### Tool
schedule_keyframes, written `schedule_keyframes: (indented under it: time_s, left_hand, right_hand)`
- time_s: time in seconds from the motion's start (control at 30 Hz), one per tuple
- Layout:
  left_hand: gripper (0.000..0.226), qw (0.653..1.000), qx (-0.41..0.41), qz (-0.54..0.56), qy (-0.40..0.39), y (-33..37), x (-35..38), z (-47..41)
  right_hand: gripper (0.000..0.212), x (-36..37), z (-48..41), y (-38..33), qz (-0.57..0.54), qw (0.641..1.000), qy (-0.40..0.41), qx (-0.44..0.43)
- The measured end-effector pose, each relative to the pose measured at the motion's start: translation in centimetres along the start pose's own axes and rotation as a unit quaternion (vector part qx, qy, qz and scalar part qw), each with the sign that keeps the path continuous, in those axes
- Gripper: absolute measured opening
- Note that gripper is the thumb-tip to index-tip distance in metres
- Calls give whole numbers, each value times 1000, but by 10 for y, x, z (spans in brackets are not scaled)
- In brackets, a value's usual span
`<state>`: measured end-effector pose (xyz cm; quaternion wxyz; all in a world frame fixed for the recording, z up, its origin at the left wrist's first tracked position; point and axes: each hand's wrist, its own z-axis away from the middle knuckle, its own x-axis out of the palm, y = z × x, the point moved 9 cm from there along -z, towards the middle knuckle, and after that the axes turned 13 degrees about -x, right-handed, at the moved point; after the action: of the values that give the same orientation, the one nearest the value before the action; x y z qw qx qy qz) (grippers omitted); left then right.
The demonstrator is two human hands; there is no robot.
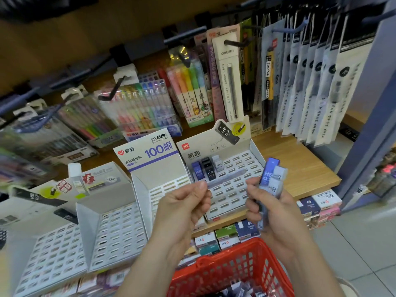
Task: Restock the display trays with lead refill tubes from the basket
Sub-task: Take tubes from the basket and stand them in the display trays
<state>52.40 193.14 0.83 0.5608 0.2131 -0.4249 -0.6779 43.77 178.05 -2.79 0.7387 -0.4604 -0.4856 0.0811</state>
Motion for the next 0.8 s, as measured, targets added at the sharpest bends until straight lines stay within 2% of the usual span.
schedule_keyframes:
  time_s: [0.07,0.17,0.27,0.4,0.47,0.53,0.6,0.7,0.8]
  left_hand:
    - [15,999,-13,31,-5,-14,7,5]
    - [16,998,0,61,10,-27,13,12]
    - [27,998,28,30,41,-33,10,15]
    - [19,992,68,-84,71,-31,8,20]
    - [15,989,78,-106,74,-24,5,21]
    - [8,990,79,-91,72,-12,1,23]
    - [18,990,84,-95,57,2,-2,22]
    - [27,988,90,-124,5,20,-1,23]
    - [23,979,91,-183,0,29,-10,27]
  right_hand:
    - [26,17,5,6,4,999,-40,3]
    - [36,28,9,12,-15,999,-43,-1]
    - [23,27,11,15,7,1000,-10,-10]
    - [3,24,14,15,70,997,13,-5]
    - [3,22,12,12,106,994,9,-10]
    - [4,23,11,10,153,988,-10,-14]
    - [3,28,12,8,173,984,-41,-12]
    - [12,41,16,8,182,978,-98,5]
    - [12,49,19,11,186,974,-125,15]
